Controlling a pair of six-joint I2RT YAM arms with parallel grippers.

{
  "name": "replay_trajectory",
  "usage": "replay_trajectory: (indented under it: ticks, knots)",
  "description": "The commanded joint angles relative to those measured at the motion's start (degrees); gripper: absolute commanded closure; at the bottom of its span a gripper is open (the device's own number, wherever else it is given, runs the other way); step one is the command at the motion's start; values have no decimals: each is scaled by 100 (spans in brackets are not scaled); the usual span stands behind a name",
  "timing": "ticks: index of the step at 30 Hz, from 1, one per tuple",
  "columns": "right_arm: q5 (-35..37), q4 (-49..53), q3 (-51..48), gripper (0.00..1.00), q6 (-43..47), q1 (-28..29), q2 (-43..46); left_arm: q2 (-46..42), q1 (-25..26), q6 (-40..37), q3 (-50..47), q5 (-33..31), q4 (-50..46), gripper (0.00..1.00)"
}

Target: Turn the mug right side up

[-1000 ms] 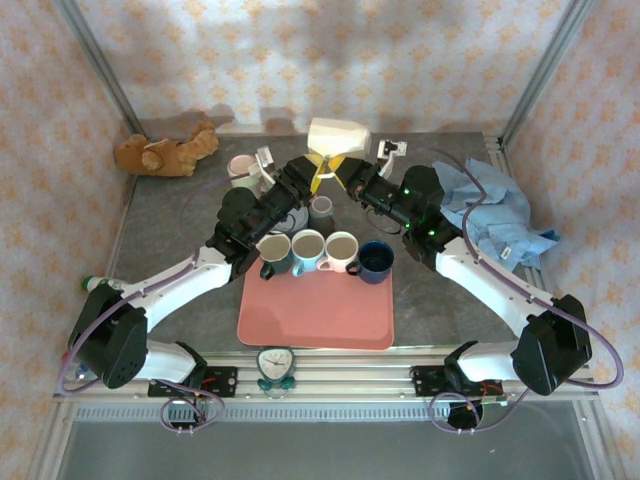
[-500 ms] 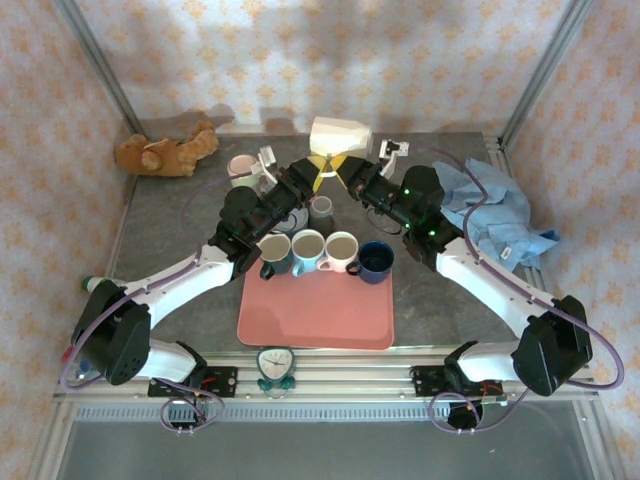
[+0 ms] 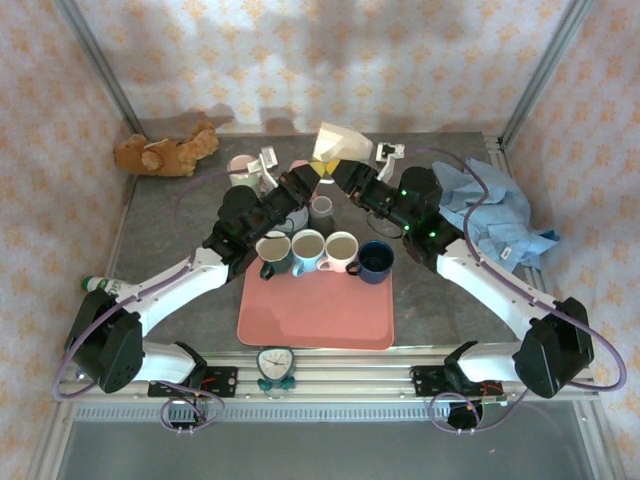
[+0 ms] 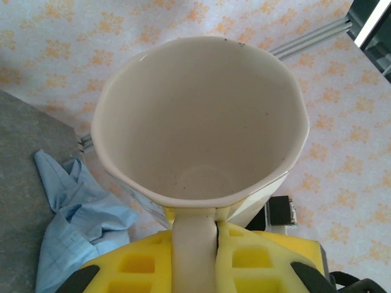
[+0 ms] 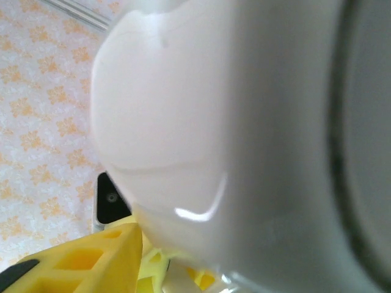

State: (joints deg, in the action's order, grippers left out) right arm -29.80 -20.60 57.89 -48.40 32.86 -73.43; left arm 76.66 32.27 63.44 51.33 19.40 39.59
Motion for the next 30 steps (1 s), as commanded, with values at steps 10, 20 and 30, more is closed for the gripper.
replay_trajectory:
  ticks: [10, 20, 30]
  knots:
    - [377, 1486, 51, 42, 1247, 11, 767, -613, -49, -1191, 360, 32, -415, 100]
    - [859, 3504, -78, 43, 1694, -654, 1316, -1022, -279, -2124, 342, 240, -1547, 100]
    - [981, 4911, 179, 43, 2045, -1443, 1241, -1447, -409, -3329, 441, 468, -3145, 100]
